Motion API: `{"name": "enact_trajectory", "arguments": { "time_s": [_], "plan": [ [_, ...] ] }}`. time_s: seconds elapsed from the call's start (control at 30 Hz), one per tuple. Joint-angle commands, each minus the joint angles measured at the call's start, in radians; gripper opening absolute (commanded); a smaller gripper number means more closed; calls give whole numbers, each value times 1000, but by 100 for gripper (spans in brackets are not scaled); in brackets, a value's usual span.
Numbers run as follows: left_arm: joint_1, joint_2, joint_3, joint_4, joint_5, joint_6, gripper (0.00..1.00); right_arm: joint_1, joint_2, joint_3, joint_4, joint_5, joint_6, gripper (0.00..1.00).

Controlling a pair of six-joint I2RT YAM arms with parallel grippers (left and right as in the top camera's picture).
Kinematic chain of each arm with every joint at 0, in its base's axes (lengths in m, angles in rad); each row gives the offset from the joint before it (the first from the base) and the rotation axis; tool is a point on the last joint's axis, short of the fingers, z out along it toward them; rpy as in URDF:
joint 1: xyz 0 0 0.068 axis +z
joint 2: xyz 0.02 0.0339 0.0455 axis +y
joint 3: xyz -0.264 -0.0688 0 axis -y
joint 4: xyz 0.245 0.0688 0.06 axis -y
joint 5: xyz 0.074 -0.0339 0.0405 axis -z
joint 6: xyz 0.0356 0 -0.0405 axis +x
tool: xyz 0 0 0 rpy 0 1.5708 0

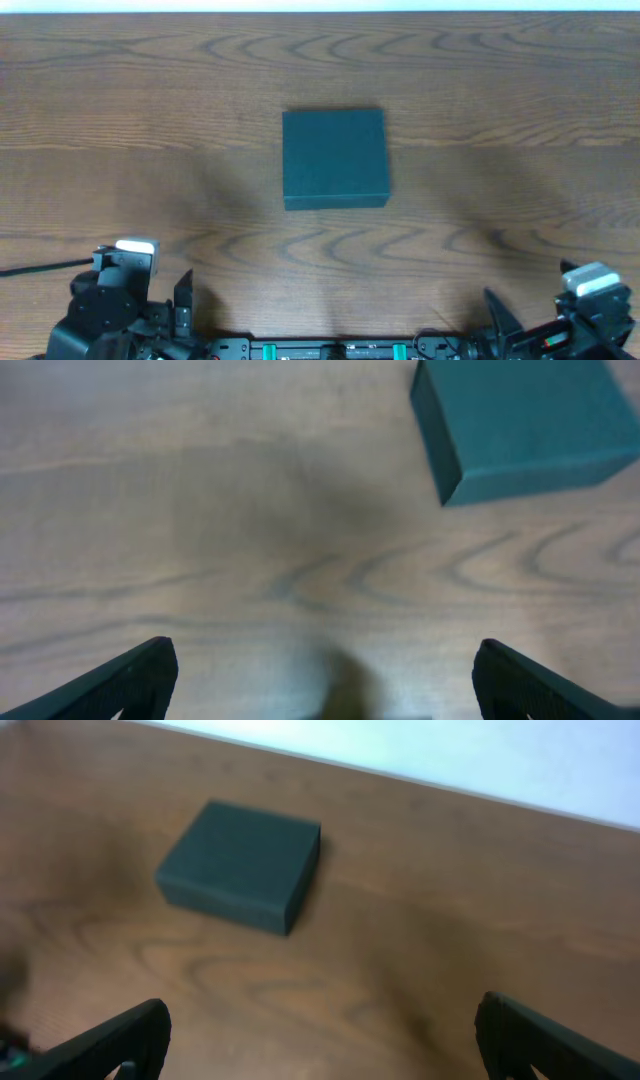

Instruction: Pack container

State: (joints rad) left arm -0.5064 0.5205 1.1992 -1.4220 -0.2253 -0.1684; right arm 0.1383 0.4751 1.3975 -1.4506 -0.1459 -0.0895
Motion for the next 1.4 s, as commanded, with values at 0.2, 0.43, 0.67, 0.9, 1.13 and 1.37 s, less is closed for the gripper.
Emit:
{"name": "enact_trajectory", "arguments": {
  "time_s": [0.2, 0.43, 0.67, 0.9, 1.13, 1.37],
  "plan": [
    [-5, -4, -2, -31, -18, -11, 95, 13, 3, -3, -108, -6, -14, 99],
    [-5, -4, -2, -33, -18, -11, 95, 14, -22, -27, 66, 1, -6, 99],
    [-5, -4, -2, -33, -18, -11, 95, 14, -189, -396, 477, 19, -11, 99],
    [-5, -4, -2, -33, -18, -11, 95, 13, -342, -805, 536, 70, -13, 99],
    [-5, -4, -2, -33, -18, -11, 95, 13, -354, -974, 524, 82, -13, 99],
    [-5, -4, -2, -33, -18, -11, 95, 13, -354, -1004, 422, 79, -13, 99]
  ]
}}
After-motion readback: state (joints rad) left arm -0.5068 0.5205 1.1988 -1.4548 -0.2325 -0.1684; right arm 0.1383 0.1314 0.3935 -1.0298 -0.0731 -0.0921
